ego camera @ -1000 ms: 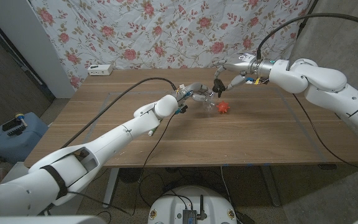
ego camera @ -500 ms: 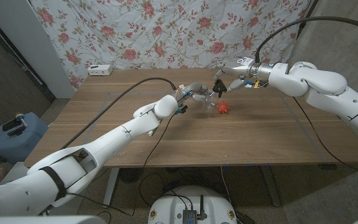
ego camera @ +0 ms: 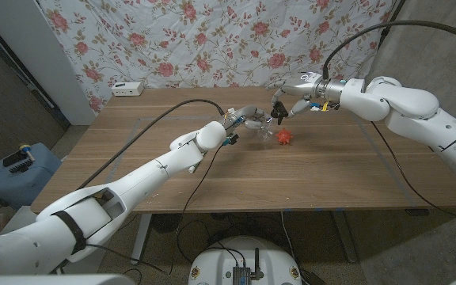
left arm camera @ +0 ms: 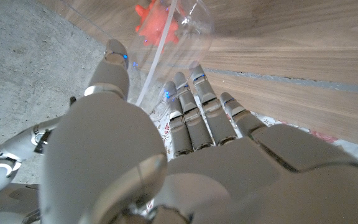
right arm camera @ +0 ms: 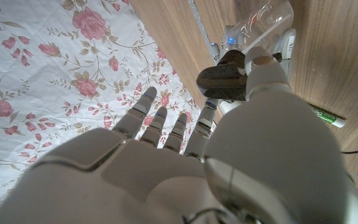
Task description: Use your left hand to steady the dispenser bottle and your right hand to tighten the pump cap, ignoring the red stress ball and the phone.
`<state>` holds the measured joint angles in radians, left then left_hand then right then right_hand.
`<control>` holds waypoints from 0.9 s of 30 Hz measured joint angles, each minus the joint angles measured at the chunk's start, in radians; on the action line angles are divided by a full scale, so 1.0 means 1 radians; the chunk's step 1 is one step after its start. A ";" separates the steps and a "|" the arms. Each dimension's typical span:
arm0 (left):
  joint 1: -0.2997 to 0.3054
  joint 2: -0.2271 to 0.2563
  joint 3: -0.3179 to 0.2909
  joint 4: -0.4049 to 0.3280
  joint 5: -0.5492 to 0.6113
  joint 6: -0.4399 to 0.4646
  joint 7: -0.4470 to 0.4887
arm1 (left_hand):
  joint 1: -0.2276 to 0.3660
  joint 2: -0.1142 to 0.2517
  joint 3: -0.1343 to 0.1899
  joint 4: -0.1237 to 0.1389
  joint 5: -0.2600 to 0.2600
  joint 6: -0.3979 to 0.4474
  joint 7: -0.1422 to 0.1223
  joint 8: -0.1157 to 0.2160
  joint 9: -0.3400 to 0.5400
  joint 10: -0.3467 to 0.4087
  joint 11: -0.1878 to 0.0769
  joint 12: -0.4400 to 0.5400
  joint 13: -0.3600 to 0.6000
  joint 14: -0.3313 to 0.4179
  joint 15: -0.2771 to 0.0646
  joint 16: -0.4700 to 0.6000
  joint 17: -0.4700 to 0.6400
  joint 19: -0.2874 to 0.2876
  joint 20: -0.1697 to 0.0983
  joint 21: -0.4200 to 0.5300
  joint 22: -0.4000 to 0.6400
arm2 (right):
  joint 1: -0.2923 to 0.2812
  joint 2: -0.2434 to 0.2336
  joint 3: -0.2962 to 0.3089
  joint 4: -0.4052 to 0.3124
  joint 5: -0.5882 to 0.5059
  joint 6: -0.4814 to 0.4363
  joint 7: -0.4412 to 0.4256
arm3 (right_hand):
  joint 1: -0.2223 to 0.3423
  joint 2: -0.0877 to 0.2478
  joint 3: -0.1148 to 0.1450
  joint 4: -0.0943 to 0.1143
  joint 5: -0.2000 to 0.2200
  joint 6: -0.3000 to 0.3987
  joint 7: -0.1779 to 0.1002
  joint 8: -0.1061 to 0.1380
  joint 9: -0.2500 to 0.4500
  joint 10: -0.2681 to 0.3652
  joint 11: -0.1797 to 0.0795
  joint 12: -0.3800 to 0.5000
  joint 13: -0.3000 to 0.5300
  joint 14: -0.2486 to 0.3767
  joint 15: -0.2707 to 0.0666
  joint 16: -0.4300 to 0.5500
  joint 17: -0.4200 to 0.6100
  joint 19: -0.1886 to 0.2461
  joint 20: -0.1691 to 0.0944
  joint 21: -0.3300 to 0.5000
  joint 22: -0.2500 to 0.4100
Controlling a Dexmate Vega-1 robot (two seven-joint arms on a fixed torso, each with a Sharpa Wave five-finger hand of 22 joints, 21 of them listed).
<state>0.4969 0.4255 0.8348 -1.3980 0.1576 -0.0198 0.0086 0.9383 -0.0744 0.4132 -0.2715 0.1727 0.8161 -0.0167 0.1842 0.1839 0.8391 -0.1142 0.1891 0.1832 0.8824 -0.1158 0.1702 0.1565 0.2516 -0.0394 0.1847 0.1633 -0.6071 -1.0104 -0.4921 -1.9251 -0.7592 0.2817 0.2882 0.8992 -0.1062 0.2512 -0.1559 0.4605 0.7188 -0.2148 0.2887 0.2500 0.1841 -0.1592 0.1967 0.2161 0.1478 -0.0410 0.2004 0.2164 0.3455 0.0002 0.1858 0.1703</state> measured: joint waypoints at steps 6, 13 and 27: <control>-0.009 -0.008 0.004 0.019 -0.003 -0.007 -0.003 | 0.000 0.000 0.000 0.000 0.000 0.000 0.000 -0.003 0.000 0.000 0.000 0.000 0.000 0.000 0.000 0.000 -0.001 0.000 0.000 0.000 0.000 | 0.024 0.012 -0.013 0.023 -0.003 0.011 0.007 | 0.000 0.000 0.000 0.000 0.000 0.015 -0.010 0.004 0.001 0.000 0.000 0.000 0.000 0.000 0.000 0.000 0.000 0.000 0.000 0.000 0.000; -0.019 -0.017 0.008 0.041 -0.006 -0.017 -0.005 | 0.000 0.000 0.000 0.000 -0.002 -0.002 -0.002 0.001 -0.001 0.000 0.000 0.000 0.000 0.000 0.000 0.000 -0.001 0.000 0.000 0.000 0.000 | 0.044 0.022 -0.025 0.037 -0.003 0.019 0.022 | 0.000 0.000 0.000 0.000 0.000 0.016 -0.009 0.004 0.001 0.000 0.000 0.008 0.000 0.000 0.000 0.000 0.000 0.007 -0.007 0.007 0.000; -0.032 -0.029 0.016 0.064 -0.008 -0.028 -0.008 | 0.000 0.000 0.000 0.000 0.002 -0.002 -0.002 0.002 0.000 0.000 0.000 -0.004 0.001 0.000 0.000 -0.002 0.000 0.000 0.000 0.000 0.000 | 0.071 0.032 -0.033 0.048 0.033 0.020 0.071 | 0.006 -0.001 0.000 0.000 0.008 0.023 -0.009 0.005 -0.005 0.025 0.025 0.015 0.000 0.016 0.003 0.011 0.005 0.062 -0.044 0.018 0.000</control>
<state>0.4645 0.3962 0.8504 -1.3339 0.1500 -0.0481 0.0002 0.9383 -0.0744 0.4133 -0.2715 0.1743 0.8142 -0.0185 0.1858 0.1841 0.8391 -0.1142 0.1854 0.1841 0.8822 -0.1156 0.1684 0.1564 0.2516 -0.0394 0.1847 0.1634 -0.5360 -0.9782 -0.5249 -1.8767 -0.7265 0.3016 0.3596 0.9056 -0.1074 0.2512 -0.1559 0.4684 0.7419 -0.2238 0.2941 0.2445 0.2094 -0.1337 0.2121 0.2161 0.1633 -0.0381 0.2113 0.2212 0.4078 -0.0442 0.2040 0.1703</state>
